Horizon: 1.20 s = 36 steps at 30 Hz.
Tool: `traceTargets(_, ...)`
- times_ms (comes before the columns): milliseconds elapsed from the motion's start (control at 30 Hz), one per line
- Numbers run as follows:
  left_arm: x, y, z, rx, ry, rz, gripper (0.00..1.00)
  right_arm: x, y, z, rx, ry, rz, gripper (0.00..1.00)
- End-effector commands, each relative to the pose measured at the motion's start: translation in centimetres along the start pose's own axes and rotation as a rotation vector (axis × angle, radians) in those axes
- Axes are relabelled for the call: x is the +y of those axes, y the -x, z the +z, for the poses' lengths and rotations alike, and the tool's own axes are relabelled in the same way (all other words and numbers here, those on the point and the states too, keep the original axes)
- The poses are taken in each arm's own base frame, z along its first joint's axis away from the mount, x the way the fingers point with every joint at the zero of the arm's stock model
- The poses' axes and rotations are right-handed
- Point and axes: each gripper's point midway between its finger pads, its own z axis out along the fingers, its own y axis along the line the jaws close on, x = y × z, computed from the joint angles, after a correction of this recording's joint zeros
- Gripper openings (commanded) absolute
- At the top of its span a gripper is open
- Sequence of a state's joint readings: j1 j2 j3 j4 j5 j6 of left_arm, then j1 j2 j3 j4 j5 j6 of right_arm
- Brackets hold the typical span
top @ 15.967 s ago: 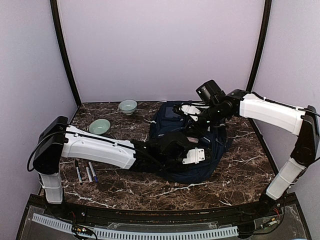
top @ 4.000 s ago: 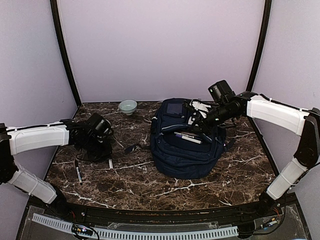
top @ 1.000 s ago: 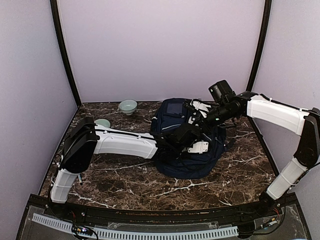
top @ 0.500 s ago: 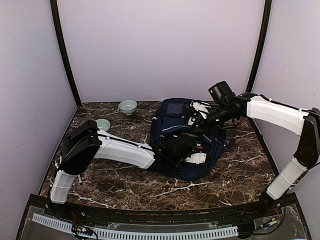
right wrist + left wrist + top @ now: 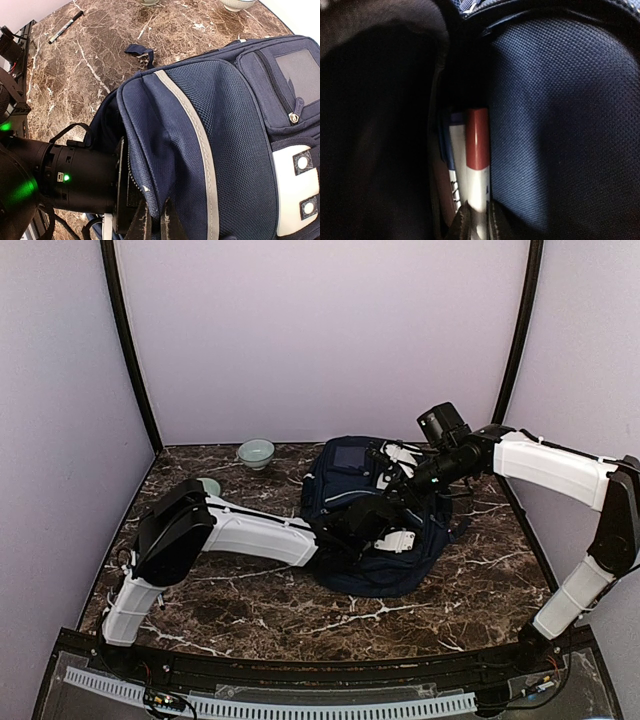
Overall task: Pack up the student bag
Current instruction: Place the pen in the upper front pocket of the bag, then pick up the pen at the corner of the board.
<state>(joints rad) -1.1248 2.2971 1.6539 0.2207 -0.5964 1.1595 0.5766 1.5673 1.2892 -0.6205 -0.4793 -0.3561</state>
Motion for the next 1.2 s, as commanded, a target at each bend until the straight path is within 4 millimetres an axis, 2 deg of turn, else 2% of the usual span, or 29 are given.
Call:
traceTargets(0,2.1,-1.0,0.6,0.046,0.077,-0.003,0.13,0.3,1.9,-1.2,-0.079,0.005,-0.021,0.00)
traceTargets(200,3.9,-0.6,-1.2,0.045,0.107,-0.057,0.35,0.3,1.8,-0.9,-0.074,0.011,-0.018,0.00)
traceTargets(333,4.6,0.9,-3.8,-0.004,0.083,-0.120,0.45,0.3,1.8,-1.0,-0.076,0.008,-0.019,0.00)
traceTargets(500,3.5,3.1,-8.2,-0.085,0.026,-0.153,0.48,0.3,1.8,-1.0,-0.075,0.008,-0.019,0.00)
traceTargets(667,0.5,3.8,-12.5,-0.095,-0.065,-0.196,0.48,0.2,1.7,-1.0,-0.074,0.009,-0.018,0.00)
traceTargets(733,-0.5,3.5,-14.0,-0.079,-0.104,-0.249,0.48,0.2,1.6,-0.9,-0.072,0.009,-0.016,0.00)
traceTargets(833,-1.5,1.8,-15.8,-0.017,-0.166,-0.377,0.47,0.2,1.6,-0.8,-0.072,0.012,-0.015,0.00)
traceTargets(967,-1.8,-2.5,-17.7,0.141,-0.181,-0.610,0.46,0.2,1.5,-0.8,-0.071,0.016,-0.015,0.00)
traceTargets(1067,-2.5,-6.7,-18.8,0.270,-0.194,-0.733,0.46,0.2,1.5,-0.7,-0.070,0.020,-0.014,0.00)
traceTargets(1167,-3.4,-11.5,-18.8,0.434,-0.220,-0.889,0.46,0.3,1.5,-0.6,-0.069,0.026,-0.014,0.00)
